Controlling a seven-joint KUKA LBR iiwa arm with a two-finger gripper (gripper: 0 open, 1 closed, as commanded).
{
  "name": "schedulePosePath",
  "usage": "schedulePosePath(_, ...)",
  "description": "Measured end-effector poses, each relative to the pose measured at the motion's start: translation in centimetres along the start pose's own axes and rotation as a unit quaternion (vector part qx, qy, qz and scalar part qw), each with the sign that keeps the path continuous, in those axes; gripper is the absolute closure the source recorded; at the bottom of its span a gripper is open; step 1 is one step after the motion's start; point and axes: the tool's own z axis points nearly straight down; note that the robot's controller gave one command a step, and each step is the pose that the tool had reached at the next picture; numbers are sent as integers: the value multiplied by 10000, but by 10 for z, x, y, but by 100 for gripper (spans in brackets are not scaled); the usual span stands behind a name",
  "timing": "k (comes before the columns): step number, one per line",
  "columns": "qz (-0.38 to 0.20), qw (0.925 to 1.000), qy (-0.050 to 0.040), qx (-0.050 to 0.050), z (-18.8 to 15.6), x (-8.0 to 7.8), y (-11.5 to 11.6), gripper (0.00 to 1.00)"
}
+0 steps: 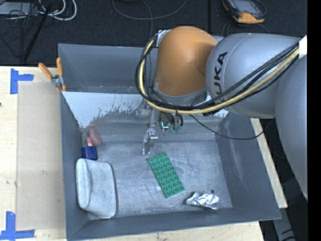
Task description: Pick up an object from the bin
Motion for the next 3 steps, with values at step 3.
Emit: schedulePosePath(3, 344, 9994, -22, 9, 111, 133, -53, 0)
